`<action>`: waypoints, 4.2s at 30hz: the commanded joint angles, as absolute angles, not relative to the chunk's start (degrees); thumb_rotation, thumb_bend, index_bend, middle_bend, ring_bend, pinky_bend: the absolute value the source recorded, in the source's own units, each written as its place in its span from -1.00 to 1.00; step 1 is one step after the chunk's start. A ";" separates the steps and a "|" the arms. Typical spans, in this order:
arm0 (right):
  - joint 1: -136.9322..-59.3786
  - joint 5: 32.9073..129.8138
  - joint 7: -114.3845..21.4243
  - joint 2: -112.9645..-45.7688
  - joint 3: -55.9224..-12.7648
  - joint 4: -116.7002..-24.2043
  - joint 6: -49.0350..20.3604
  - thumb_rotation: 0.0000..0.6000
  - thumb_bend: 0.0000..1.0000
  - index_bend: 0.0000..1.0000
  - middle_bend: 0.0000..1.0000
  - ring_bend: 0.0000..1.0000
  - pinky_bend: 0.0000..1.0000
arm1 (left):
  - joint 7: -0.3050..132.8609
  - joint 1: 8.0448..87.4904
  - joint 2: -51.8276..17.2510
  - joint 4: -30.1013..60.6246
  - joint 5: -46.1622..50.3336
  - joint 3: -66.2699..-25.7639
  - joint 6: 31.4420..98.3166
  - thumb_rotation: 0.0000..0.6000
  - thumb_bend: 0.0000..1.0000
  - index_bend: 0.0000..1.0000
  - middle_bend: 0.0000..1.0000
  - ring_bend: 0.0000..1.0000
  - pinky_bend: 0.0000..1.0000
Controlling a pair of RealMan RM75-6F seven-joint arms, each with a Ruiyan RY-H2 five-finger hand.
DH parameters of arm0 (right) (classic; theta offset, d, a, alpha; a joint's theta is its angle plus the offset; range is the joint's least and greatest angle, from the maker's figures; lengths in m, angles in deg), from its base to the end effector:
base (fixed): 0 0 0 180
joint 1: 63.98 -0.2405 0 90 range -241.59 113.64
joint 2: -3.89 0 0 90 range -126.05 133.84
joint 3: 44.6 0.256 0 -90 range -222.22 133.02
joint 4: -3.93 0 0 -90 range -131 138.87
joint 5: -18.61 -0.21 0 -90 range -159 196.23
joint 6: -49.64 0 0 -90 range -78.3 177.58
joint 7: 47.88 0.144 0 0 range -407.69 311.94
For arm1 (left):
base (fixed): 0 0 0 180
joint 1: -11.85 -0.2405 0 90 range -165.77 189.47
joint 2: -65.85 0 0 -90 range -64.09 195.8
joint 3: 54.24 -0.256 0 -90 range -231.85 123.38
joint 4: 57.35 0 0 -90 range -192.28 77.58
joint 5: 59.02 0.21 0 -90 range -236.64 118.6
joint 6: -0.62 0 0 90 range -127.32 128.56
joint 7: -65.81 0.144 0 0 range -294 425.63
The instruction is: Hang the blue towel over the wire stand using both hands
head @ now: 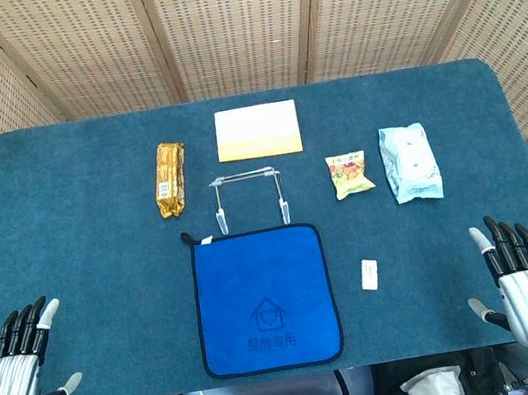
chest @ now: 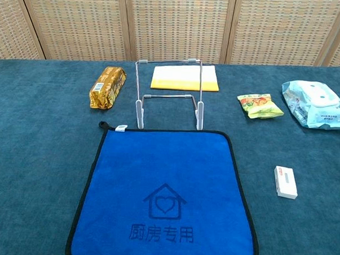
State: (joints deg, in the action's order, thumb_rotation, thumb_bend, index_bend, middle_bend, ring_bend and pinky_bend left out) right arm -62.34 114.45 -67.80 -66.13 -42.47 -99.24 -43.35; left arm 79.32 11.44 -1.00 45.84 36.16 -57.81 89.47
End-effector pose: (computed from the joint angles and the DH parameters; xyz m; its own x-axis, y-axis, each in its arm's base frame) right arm -0.2524 -0.1430 0.1303 0.4449 0.1075 0.8891 -0.8909 -0.0481 0.4516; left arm -0.2637 0.1285 0.1214 0.3979 0.0635 0.9152 0.9159 -0.0861 -0.3922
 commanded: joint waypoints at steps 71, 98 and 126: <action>-102.50 120.56 -60.58 -93.89 -40.78 -58.30 -10.69 1.00 -1.00 -0.57 -0.90 -1.00 -0.96 | 79.73 15.05 -2.04 45.50 28.10 -54.84 83.39 1.00 -0.95 -1.00 -1.00 -1.00 -1.00; -104.69 118.14 -61.01 -97.06 -43.49 -56.34 -11.20 1.00 -1.00 -0.57 -0.90 -1.00 -0.92 | 79.45 15.67 -1.97 45.36 26.90 -55.01 82.69 1.00 -0.95 -1.00 -1.00 -1.00 -1.00; -105.57 113.30 -57.57 -99.44 -42.08 -58.63 -10.98 1.00 -0.14 -0.23 -0.87 -1.00 -0.90 | 78.90 16.00 -1.90 45.32 26.38 -55.11 82.38 1.00 -0.94 -1.00 -1.00 -1.00 -1.00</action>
State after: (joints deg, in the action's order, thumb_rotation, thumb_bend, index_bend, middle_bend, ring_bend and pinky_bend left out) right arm -105.55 113.31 -57.62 -99.40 -42.04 -58.59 -11.01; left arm 78.90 16.00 -1.90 45.31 26.38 -55.11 82.38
